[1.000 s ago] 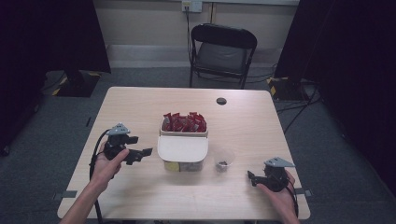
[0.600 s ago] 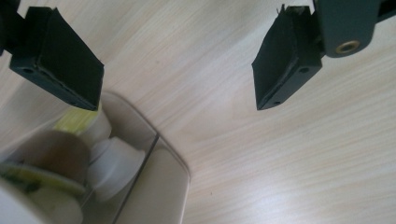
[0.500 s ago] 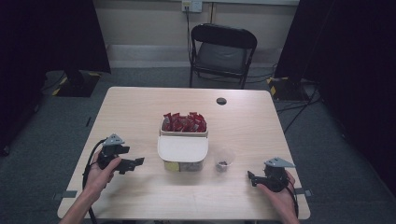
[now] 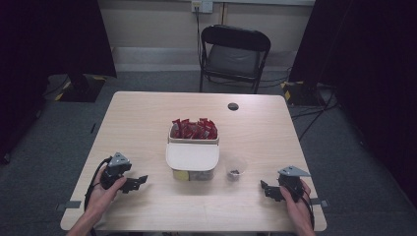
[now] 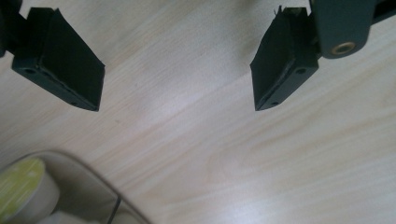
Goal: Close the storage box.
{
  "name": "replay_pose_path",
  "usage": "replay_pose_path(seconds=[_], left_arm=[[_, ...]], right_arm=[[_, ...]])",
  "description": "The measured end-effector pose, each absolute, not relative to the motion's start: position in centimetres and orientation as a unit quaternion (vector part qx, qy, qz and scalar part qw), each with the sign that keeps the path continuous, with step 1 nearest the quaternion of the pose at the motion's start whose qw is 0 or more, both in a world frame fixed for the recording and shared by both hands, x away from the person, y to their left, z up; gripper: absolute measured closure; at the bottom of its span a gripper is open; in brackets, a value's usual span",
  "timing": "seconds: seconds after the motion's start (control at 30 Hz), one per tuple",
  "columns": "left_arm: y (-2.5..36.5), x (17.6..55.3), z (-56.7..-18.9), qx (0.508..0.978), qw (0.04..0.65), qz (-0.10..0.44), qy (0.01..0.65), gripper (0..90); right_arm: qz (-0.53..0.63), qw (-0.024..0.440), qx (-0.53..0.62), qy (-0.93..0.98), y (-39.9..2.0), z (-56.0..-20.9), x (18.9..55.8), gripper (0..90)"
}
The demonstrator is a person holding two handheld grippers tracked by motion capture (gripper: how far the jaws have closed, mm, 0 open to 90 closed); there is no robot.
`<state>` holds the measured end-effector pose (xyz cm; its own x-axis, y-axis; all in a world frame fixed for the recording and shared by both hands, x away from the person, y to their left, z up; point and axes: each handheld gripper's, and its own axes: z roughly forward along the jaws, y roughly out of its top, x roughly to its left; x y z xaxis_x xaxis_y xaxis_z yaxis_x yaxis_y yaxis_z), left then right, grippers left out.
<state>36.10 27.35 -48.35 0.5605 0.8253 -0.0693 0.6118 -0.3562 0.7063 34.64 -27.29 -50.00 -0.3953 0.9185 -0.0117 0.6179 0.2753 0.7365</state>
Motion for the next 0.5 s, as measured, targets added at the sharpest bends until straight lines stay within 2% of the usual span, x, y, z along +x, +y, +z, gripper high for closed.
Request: replay_pose_path(seconds=[0.37,0.5], left_arm=[[26.9,36.1,-49.7,0.814,0.334,0.178,0.440,14.5],[27.1,36.3,-50.2,0.811,0.345,0.187,0.435,5.7]], right_arm=[[0.333,0.227,0.502,0.766,-27.3,-50.0,34.6,15.0],[0.332,0.227,0.502,0.765,-27.3,-50.0,34.6,14.6]])
